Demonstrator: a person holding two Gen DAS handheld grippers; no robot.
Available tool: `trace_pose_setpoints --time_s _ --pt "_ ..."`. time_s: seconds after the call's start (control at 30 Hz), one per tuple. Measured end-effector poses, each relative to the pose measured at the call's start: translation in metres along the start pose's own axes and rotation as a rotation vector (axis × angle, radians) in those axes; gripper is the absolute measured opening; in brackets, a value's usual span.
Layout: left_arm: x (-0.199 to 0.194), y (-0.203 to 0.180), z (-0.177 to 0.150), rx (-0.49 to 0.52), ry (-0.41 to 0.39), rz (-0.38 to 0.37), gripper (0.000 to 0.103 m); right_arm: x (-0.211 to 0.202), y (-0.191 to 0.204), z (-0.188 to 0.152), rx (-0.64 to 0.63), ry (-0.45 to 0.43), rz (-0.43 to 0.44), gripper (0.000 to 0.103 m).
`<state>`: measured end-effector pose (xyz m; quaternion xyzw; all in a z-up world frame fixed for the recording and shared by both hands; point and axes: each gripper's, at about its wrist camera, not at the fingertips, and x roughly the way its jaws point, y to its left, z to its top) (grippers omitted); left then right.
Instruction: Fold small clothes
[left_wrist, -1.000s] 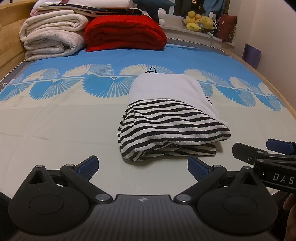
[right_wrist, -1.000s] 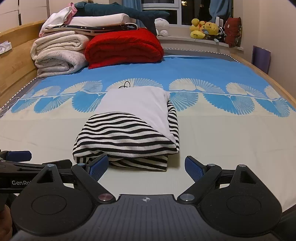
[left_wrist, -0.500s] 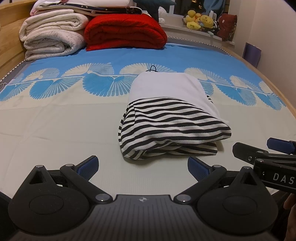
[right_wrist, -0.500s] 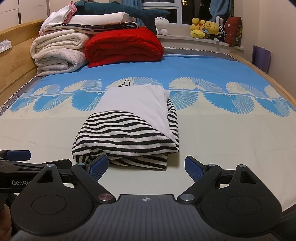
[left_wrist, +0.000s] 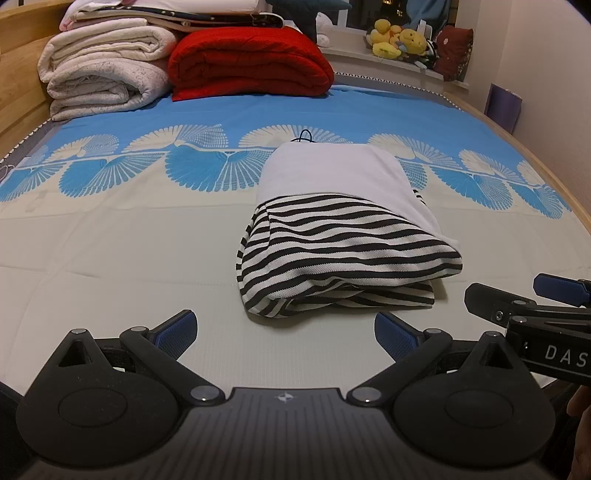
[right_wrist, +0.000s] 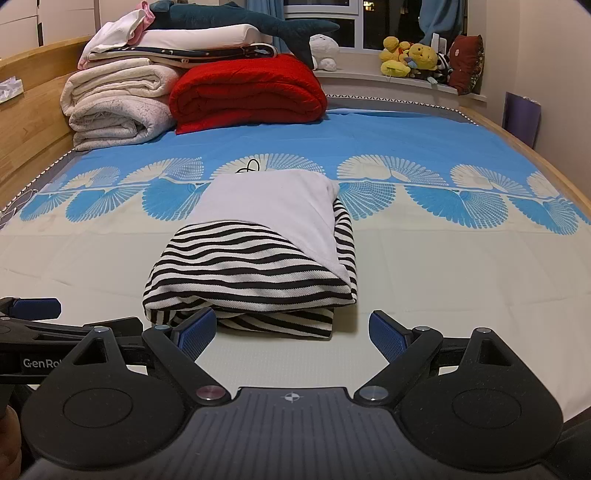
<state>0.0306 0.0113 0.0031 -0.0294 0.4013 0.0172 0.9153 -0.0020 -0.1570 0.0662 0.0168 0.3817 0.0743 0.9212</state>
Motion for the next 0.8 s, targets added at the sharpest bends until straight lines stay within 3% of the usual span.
trace_pose_setpoints --time_s 0.8 --pt "0.001 0.0002 -0.0004 0.001 0.004 0.0 0.102 0.0023 -0.0014 -0.0021 -0.002 0.006 -0.001 0.09"
